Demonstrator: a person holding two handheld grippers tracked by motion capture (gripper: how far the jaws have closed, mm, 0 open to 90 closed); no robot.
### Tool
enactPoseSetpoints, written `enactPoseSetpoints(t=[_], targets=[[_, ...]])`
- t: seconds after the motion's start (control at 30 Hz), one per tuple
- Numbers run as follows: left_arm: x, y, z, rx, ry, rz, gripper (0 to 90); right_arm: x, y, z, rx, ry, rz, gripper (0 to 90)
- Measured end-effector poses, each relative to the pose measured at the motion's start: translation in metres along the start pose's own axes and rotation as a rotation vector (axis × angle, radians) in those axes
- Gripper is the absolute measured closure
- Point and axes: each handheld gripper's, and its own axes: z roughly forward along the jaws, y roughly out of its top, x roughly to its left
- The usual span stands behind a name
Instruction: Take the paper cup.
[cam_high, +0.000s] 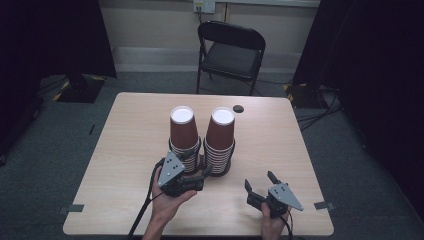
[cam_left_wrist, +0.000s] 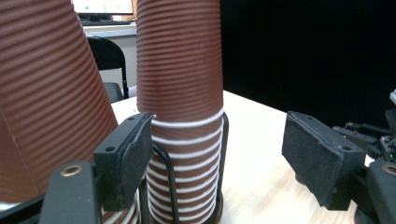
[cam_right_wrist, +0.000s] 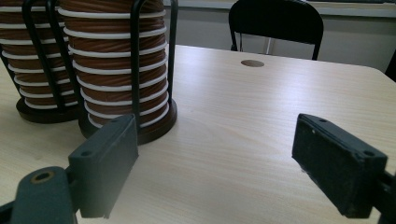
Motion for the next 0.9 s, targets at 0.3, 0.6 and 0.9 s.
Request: enactPoseSetpoints(t=[0.3, 0.6, 0.9], targets=[[-0.001, 0.016, 0.005, -0.015, -0.023, 0.042, 19.9, -0.001, 0.0, 0.0, -0.002, 0.004, 0.003, 13.7], [-0.006, 0.034, 0.018, -0.012, -0.028, 0.072, 22.9, -0.001, 0.0, 0.0, 0.0, 0.006, 0.005, 13.7], [-0.004, 0.047, 0.03, -0.015, -0.027, 0.039, 21.8, -0.001, 0.0, 0.0, 0.0, 0.008, 0.004, 13.8]])
